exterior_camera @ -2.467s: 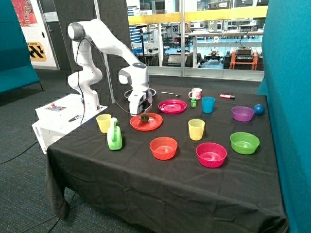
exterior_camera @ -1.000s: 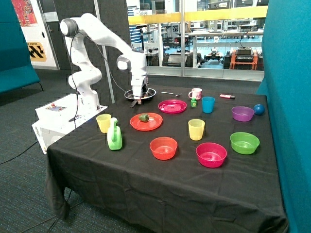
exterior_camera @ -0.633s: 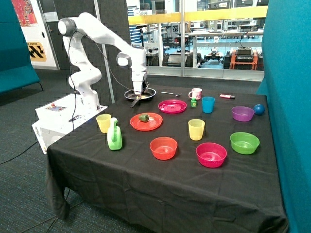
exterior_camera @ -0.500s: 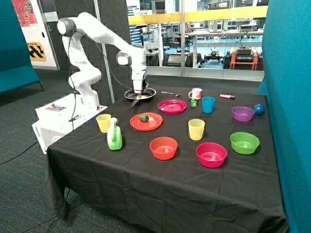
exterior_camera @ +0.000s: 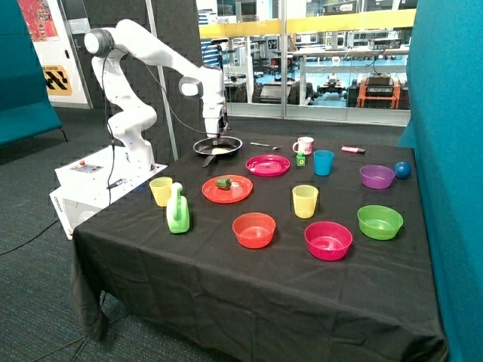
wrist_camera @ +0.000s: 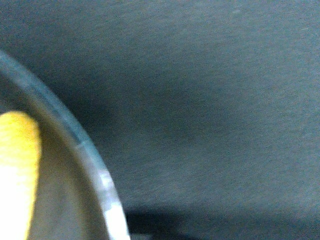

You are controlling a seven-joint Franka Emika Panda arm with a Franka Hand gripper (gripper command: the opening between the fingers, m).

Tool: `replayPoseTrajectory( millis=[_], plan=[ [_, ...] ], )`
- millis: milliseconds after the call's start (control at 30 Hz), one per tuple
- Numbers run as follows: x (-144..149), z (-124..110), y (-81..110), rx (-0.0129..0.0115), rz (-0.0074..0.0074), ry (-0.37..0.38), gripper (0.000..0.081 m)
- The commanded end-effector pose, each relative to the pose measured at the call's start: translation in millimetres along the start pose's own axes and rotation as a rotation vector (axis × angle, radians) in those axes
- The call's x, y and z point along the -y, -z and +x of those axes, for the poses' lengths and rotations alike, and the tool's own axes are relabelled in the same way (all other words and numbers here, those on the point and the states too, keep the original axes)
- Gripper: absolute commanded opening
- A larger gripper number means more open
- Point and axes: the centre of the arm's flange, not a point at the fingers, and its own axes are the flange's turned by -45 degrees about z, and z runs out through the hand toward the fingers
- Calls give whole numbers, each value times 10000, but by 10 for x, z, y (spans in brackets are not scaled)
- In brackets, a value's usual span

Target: Serve the vegetables in different plates

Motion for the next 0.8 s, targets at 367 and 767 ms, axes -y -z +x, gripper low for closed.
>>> replayPoseTrajectory(
  millis=[367, 767],
  plan=[
    [770, -265, -30, 0, 26, -756, 575],
    [1154, -197, -205, 1, 26, -1090, 597]
  ],
)
